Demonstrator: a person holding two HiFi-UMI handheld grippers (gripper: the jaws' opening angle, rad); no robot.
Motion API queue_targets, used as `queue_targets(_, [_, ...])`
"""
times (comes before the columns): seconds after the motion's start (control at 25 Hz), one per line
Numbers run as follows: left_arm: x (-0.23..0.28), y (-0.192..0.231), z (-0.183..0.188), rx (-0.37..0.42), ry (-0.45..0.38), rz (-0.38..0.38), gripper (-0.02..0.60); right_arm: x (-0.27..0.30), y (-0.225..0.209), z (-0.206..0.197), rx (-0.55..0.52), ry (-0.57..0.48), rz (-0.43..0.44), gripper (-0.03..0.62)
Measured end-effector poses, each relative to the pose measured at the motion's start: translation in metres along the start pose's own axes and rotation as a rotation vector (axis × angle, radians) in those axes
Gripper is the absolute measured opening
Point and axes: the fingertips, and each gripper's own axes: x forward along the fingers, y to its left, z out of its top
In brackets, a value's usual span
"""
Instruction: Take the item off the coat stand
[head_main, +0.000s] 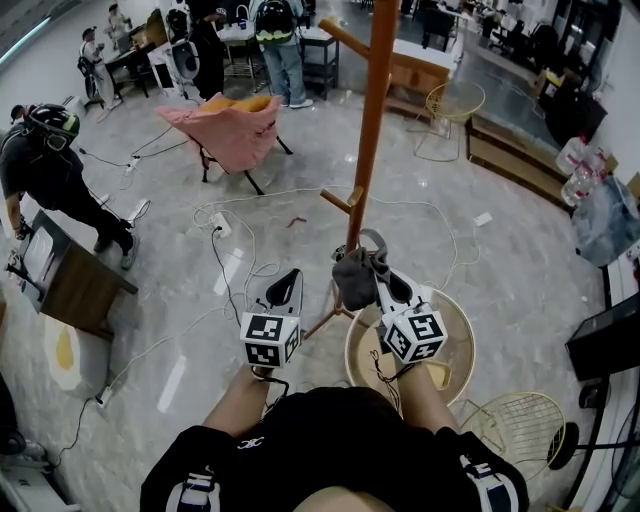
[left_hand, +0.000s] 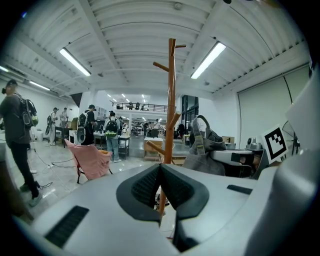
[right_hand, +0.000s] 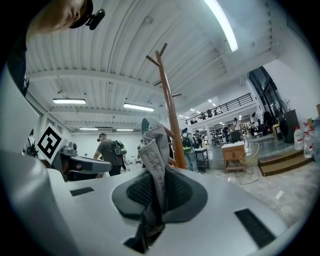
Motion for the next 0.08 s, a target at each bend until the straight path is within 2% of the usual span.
queue_targets(0.08, [-0.0004,0.0,-0.0003,0.0,0.0,0.003,0.012,-0.0008,-0.0016,0.0013,0.002,-0.009,-0.001,0.044])
